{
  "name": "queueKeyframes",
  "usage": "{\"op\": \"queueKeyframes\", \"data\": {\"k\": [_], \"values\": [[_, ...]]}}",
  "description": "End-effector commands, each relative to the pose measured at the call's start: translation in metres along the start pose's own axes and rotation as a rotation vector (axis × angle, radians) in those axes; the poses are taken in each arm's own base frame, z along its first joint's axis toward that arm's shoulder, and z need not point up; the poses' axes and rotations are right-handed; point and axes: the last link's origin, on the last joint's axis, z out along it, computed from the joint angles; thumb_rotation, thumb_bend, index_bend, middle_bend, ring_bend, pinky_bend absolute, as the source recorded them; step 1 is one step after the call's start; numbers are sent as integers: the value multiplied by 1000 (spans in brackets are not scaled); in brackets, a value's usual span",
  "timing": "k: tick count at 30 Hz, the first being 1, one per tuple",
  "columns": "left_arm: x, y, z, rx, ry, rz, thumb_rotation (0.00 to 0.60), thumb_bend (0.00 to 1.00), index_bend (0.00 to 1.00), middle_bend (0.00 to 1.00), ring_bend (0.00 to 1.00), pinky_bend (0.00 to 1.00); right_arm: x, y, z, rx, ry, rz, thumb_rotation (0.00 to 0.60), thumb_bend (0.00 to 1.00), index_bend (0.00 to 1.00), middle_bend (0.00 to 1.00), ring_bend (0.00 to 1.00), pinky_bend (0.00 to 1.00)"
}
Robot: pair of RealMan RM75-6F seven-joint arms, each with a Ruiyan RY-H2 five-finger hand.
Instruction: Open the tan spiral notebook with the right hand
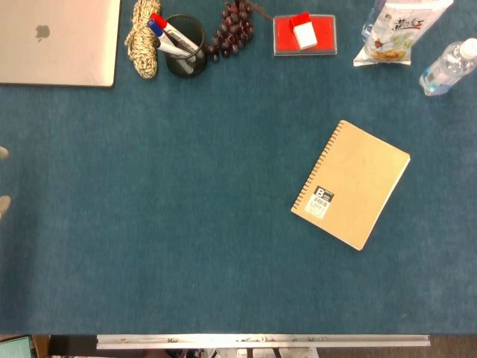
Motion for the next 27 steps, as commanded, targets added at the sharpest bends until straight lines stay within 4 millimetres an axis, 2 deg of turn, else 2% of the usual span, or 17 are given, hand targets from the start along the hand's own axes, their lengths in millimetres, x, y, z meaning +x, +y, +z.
{"op": "queueKeyframes", "data": {"k": [1,9,17,22,27], "values": [[-1,4,-3,-11,-12,-6,600,111,352,294,295,600,-4,0,-2,-3,-14,21,600,199,572,468,411,617],[0,1,-6,14,-18,-19,600,111,351,293,295,600,-8,0,5,11,-17,28,600,199,572,468,411,616],[-5,6,-5,-15,-53,-55,600,111,351,291,296,600,-8,-12,6,69,1,44,600,171,567,465,410,599],[-6,4,-8,-12,-56,-64,600,111,352,290,296,600,-13,-20,11,116,20,40,600,10,458,404,346,492],[-7,-1,-12,8,-63,-70,600,111,352,290,296,600,-22,-31,19,174,12,31,600,0,363,329,270,396]]}}
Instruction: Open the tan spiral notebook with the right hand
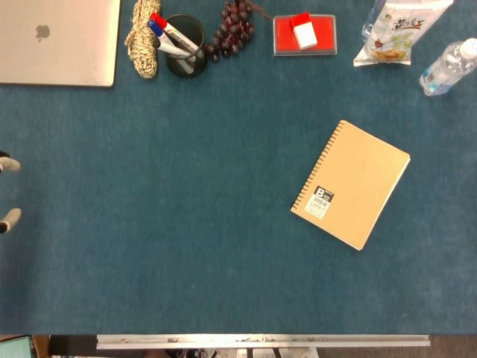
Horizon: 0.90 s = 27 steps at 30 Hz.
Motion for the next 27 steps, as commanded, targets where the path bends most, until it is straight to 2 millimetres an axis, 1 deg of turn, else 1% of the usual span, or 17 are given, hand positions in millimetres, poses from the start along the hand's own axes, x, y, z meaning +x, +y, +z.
{"op": "queueKeyframes", "data": {"k": [1,7,12,22,27], "values": [[0,-2,-1,8,-2,-4,600,111,352,290,296,600,-6,-6,6,35,-10,-1,600,0,353,320,261,383],[2,-2,0,1,-1,-1,600,111,352,290,297,600,-20,-21,17,117,-47,-7,600,0,334,303,235,352],[1,-3,0,2,-6,2,600,111,352,290,297,600,-33,-31,22,167,-83,-9,600,0,334,302,234,352],[-1,-6,-3,15,-13,-1,600,111,352,290,298,600,-55,-45,23,256,-157,-22,600,0,334,302,232,352],[-2,-7,-3,16,-15,0,600,111,352,290,298,600,-63,-50,23,295,-176,-49,600,0,334,298,209,338]]}}
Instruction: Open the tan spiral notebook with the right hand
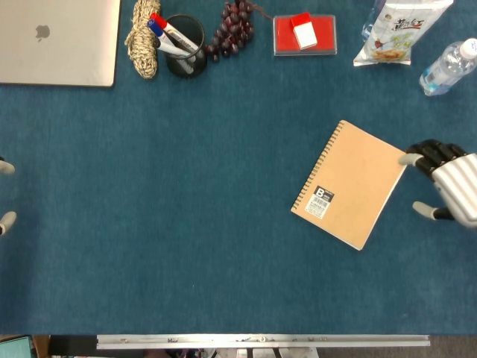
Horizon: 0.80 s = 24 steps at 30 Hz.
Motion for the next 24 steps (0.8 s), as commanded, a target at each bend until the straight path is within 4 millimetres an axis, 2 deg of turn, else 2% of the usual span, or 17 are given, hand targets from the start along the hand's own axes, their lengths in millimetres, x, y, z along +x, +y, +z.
{"op": "queueKeyframes", "data": {"k": [1,4,10,24], "values": [[-1,-1,0,2,-1,-1,600,111,352,290,298,600,-4,-2,2,21,-8,-17,600,0,334,295,200,327],[-1,-2,-1,7,-2,-3,600,111,352,290,298,600,-8,-4,3,40,-17,-38,600,0,329,270,160,282],[-3,-4,-2,13,-7,-4,600,111,352,290,299,600,-14,-5,7,56,-3,-70,600,0,247,199,89,201],[-7,-9,-6,33,-10,-17,600,111,353,291,300,600,-31,-7,10,83,-27,-90,600,0,245,189,79,186]]}}
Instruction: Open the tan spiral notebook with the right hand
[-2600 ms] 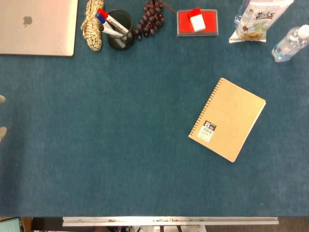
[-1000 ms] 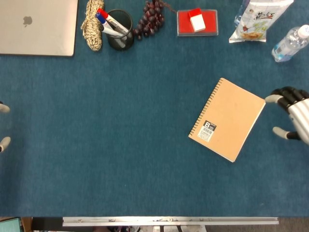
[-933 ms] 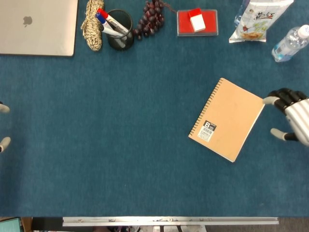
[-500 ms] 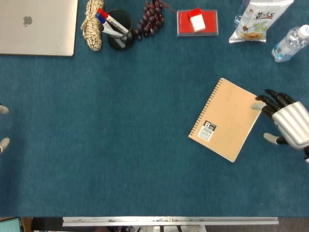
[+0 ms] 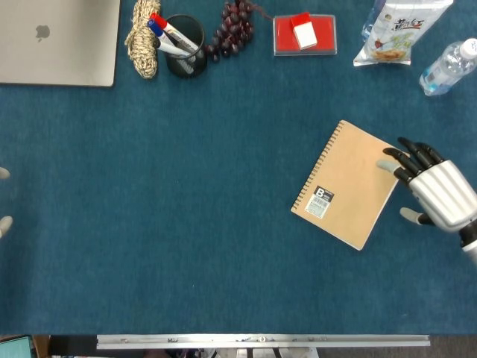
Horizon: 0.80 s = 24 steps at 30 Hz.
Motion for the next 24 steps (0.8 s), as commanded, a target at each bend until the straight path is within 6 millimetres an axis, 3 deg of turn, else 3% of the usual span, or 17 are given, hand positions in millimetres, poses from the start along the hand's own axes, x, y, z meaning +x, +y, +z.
{"op": "queueKeyframes", "data": {"k": [1,24], "values": [[0,0,0,1,1,-2,600,111,353,290,300,600,-2,0,0,1,-6,-2,600,0,245,188,79,186],[0,-2,-2,10,4,-9,600,111,354,290,300,600,-14,-3,6,3,-26,5,600,0,245,186,79,184]]}}
